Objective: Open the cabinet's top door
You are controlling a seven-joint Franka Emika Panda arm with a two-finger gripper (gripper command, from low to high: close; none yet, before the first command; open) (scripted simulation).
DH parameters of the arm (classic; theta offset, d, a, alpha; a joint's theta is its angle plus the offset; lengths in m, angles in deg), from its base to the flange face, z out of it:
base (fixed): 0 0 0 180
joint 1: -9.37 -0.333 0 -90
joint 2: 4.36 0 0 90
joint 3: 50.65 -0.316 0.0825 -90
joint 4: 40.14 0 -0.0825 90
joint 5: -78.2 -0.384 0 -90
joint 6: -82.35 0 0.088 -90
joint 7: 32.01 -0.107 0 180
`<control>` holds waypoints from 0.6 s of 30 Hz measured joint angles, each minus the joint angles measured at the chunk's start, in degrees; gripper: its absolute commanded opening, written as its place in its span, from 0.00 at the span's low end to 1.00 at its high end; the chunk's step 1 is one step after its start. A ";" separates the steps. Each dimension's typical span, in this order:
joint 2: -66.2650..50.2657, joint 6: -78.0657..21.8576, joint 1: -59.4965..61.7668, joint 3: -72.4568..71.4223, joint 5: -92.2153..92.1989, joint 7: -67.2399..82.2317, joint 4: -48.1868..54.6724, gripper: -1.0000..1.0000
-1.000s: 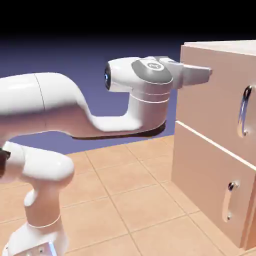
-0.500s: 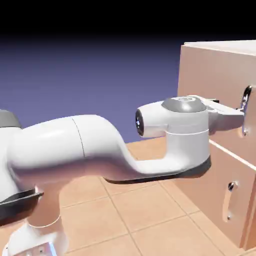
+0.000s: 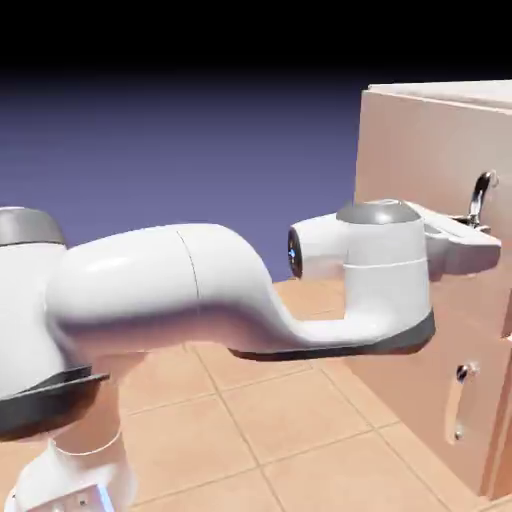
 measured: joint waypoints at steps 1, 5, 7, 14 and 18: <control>-0.82 -1.03 2.08 -1.29 0.00 -1.33 -1.68 0.00; -4.41 -4.27 10.38 -6.94 0.00 -7.16 -7.45 0.00; -5.60 -5.77 14.53 -10.02 -0.90 -8.81 -10.21 0.00; -5.74 -11.49 29.07 -22.04 -8.96 -8.77 -20.58 0.00; -4.48 -14.24 37.35 -29.92 -14.99 -8.02 -26.20 0.00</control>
